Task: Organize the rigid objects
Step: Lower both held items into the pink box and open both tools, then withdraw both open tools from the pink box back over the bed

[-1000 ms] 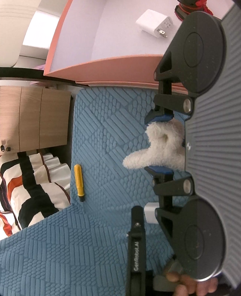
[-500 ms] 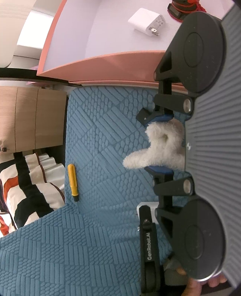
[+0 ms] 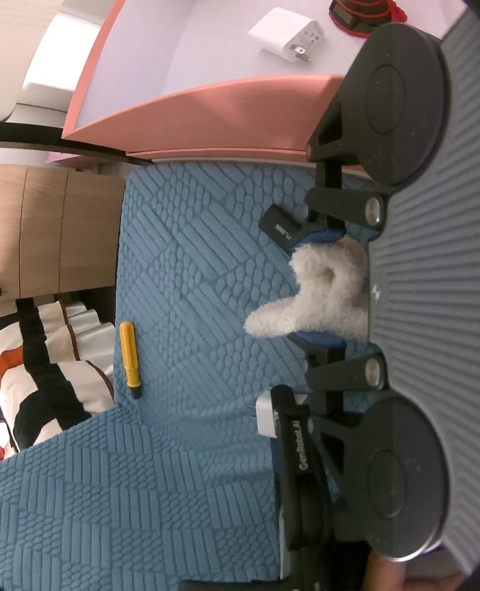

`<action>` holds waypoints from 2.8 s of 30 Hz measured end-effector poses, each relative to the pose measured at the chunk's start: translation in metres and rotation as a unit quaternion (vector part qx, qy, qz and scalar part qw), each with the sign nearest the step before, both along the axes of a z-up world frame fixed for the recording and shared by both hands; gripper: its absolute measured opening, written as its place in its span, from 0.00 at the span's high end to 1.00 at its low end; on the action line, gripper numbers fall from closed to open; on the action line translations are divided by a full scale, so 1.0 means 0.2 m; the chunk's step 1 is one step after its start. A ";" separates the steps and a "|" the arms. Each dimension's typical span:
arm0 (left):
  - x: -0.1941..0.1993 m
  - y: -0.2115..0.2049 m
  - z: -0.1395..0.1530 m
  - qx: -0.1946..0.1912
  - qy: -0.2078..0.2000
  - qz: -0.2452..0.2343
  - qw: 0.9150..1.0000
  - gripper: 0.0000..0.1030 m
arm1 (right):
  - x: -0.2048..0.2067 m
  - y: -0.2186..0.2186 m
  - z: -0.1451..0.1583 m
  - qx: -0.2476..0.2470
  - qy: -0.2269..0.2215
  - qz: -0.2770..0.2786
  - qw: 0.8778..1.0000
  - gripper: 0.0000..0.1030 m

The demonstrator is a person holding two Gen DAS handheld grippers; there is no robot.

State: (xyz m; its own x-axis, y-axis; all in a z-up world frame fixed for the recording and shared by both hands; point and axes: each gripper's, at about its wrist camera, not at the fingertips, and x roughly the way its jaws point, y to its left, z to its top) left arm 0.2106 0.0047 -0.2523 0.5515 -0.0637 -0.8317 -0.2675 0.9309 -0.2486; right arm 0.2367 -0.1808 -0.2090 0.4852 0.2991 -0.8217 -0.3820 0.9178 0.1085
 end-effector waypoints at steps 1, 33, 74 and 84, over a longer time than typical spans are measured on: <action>0.00 0.00 0.02 -0.005 -0.005 -0.003 1.000 0.50 | 0.00 0.00 0.00 0.002 0.000 -0.001 1.000 0.53; 0.27 -0.61 1.07 -0.094 -0.149 -0.160 0.971 0.51 | 0.15 -0.70 0.85 0.044 -0.124 -0.084 0.988 0.53; 0.19 -0.66 0.85 -0.060 -0.133 -0.208 0.967 0.69 | 0.06 -0.86 0.64 0.070 -0.090 -0.143 0.983 0.44; -0.08 -0.36 0.94 -0.053 -0.171 -0.165 0.970 0.69 | -0.19 -0.62 0.73 0.088 -0.115 -0.100 0.984 0.44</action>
State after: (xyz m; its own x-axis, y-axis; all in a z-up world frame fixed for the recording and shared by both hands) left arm 0.1949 -0.0679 -0.0645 0.7291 -0.3592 -0.5826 0.1557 0.9159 -0.3700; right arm 0.1980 -0.3052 -0.0637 0.7155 0.3066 -0.6278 -0.2287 0.9518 0.2042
